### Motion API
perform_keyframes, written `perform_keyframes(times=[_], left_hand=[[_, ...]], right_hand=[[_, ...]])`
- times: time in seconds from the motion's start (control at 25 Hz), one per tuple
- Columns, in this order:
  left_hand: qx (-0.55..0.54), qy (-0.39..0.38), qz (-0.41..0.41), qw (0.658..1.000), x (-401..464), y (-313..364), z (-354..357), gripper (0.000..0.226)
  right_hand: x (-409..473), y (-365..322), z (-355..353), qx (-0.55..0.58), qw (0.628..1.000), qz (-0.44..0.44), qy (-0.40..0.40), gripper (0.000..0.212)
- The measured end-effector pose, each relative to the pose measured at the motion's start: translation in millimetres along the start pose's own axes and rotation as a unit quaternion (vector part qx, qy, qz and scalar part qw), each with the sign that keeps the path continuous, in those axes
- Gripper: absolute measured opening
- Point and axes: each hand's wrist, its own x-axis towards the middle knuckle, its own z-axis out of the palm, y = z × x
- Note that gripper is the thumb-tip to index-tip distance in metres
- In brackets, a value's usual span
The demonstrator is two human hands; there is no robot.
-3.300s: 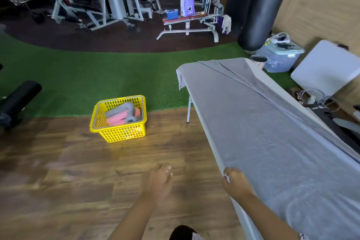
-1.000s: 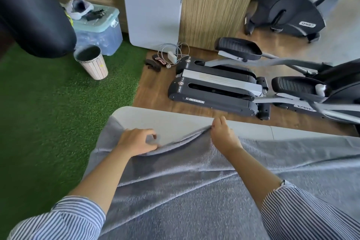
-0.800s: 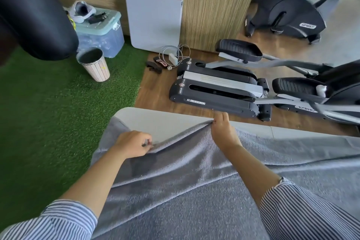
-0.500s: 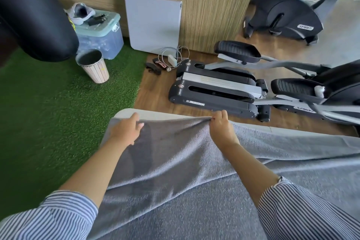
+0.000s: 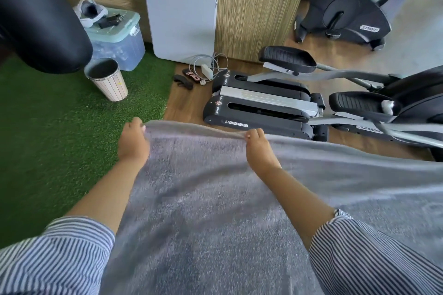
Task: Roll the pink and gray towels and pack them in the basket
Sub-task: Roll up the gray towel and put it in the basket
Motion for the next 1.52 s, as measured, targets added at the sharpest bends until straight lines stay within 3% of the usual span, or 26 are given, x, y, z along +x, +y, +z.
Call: perform_keyframes(times=[0.12, 0.24, 0.36, 0.48, 0.68, 1.04, 1.32, 1.52], left_hand=[[0.025, -0.059, -0.025, 0.998, -10, -3, 1, 0.037], [0.074, -0.146, -0.007, 0.987, -37, -17, 19, 0.039], [0.114, -0.209, -0.040, 0.970, -61, -15, 28, 0.047], [0.113, -0.207, -0.043, 0.971, -86, 9, 35, 0.044], [0.088, -0.242, 0.076, 0.963, -155, 99, 54, 0.039], [0.034, -0.312, 0.356, 0.880, -403, 291, 86, 0.046], [0.019, -0.363, 0.442, 0.820, -582, 421, 117, 0.051], [0.021, -0.389, 0.457, 0.800, -655, 478, 135, 0.051]], right_hand=[[-6, 3, 2, 0.005, 0.999, -0.045, -0.023, 0.039], [-22, 21, 7, -0.020, 0.996, -0.055, -0.063, 0.034], [-44, 45, 7, -0.014, 0.997, -0.012, -0.072, 0.033], [-73, 72, 0, 0.007, 0.996, 0.052, -0.074, 0.033], [-150, 128, -30, 0.039, 0.985, 0.165, -0.046, 0.030], [-376, 262, -106, 0.030, 0.950, 0.307, 0.042, 0.035], [-574, 389, -155, 0.011, 0.902, 0.424, 0.077, 0.033], [-643, 452, -172, 0.024, 0.887, 0.453, 0.092, 0.030]])
